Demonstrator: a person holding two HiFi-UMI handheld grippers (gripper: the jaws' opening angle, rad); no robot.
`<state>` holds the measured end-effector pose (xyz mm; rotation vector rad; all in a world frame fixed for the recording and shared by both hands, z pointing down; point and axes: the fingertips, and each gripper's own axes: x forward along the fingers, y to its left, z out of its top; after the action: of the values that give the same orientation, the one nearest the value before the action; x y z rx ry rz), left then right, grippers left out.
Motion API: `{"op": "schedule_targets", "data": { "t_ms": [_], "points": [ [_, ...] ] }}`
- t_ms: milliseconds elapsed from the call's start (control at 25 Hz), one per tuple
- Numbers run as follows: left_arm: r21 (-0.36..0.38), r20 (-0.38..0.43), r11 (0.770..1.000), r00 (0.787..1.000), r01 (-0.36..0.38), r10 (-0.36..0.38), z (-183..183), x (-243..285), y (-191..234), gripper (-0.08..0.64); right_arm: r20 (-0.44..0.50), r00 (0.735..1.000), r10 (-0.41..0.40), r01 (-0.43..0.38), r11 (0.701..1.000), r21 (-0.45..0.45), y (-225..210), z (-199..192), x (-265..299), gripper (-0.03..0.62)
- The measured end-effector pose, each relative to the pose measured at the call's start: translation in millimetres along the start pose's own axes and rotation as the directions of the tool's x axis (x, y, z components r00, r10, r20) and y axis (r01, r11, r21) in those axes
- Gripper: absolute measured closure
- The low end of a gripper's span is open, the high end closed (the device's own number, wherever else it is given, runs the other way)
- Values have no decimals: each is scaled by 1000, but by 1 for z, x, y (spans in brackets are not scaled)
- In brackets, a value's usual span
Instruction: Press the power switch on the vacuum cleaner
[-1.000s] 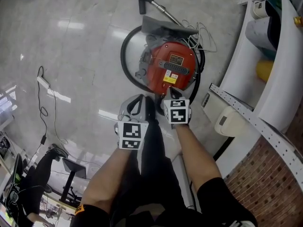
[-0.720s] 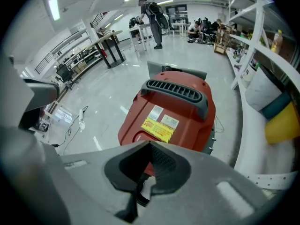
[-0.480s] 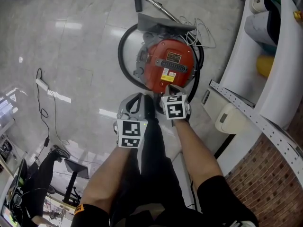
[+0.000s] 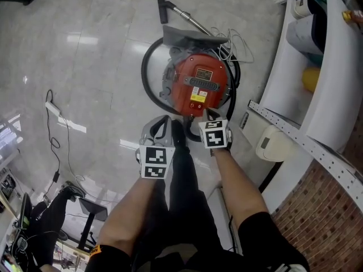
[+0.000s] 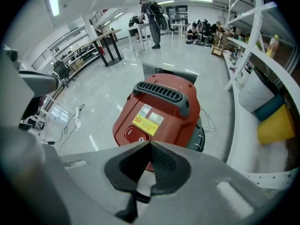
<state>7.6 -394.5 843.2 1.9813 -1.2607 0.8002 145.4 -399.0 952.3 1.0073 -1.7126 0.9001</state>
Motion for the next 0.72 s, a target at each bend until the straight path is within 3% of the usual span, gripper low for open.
{"op": "schedule_targets", "data": {
  "t_ms": [320, 720],
  "points": [
    [-68, 2, 997, 1000, 25, -25, 6, -20, -1, 545, 74, 997, 15, -17, 1000, 26, 22, 12, -38, 600],
    [-4, 69, 999, 996, 49, -48, 16, -71, -6, 545, 188, 982, -9, -1, 999, 53, 58, 22, -102, 600]
  ]
}}
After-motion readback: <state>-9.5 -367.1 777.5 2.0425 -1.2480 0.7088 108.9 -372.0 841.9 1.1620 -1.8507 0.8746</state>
